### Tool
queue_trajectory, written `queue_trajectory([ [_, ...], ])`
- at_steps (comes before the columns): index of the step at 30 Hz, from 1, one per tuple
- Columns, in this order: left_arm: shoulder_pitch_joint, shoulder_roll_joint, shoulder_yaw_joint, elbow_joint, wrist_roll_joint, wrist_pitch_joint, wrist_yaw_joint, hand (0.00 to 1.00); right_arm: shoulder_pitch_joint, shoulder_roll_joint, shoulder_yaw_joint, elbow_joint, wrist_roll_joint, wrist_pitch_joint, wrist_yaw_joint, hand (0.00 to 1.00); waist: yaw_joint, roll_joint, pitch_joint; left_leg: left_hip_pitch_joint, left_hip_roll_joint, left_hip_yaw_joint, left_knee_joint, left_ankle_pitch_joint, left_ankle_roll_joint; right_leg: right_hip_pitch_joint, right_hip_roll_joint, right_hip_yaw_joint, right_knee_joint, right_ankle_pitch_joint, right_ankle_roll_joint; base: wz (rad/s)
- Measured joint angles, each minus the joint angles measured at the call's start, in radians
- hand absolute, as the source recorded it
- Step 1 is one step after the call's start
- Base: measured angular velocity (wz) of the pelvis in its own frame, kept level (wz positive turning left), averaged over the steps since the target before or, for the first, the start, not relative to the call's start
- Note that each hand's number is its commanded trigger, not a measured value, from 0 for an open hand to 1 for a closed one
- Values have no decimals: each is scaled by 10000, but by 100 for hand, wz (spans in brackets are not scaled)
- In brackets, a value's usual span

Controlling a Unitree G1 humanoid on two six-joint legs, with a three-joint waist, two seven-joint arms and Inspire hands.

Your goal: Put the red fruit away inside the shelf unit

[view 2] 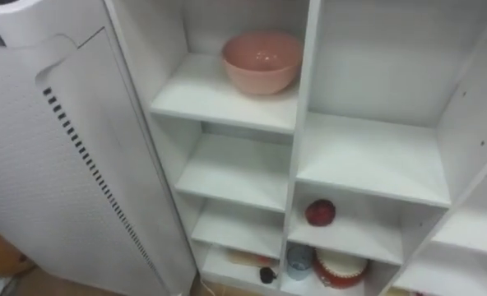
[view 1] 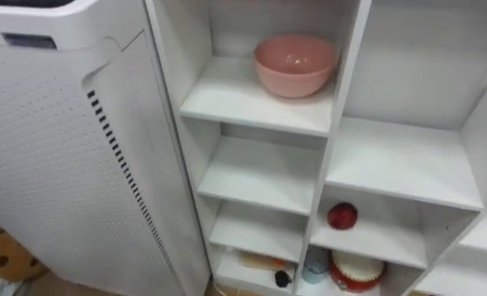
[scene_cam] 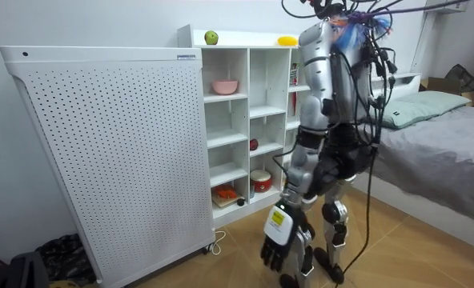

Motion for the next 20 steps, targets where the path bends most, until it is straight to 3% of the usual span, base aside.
queue_trajectory([
  [3,213,-166,322,-217,499,-172,310,0,1168,390,40,25,-1215,-8,154,0,-459,-121,-183,1190,-18,31,-783,99,-14,1216,150,0,-855,127,109,-2],
  [5,267,-406,810,-222,718,-309,717,0,1809,575,119,107,-2839,-15,202,0,-741,-255,-258,2168,-24,202,-1367,120,-47,2026,199,38,-1239,111,163,-18],
  [10,304,-673,1193,-321,1179,-479,982,0,2553,996,746,319,-6023,14,52,0,-1027,-316,-285,3473,51,459,-2042,81,-119,3048,353,32,-1558,88,200,-19],
  [14,348,-832,1259,-222,1199,-331,1002,0,2821,1403,1022,346,-8195,235,-150,0,-1084,-316,-270,4161,48,737,-2365,76,-124,3537,404,278,-1744,88,202,-17],
  [20,432,-946,1549,-253,1191,-8,1014,0,2969,1476,1080,317,-9229,425,-161,0,-1195,-279,-263,4503,60,748,-2388,13,-130,3806,474,538,-1748,122,236,-12],
])
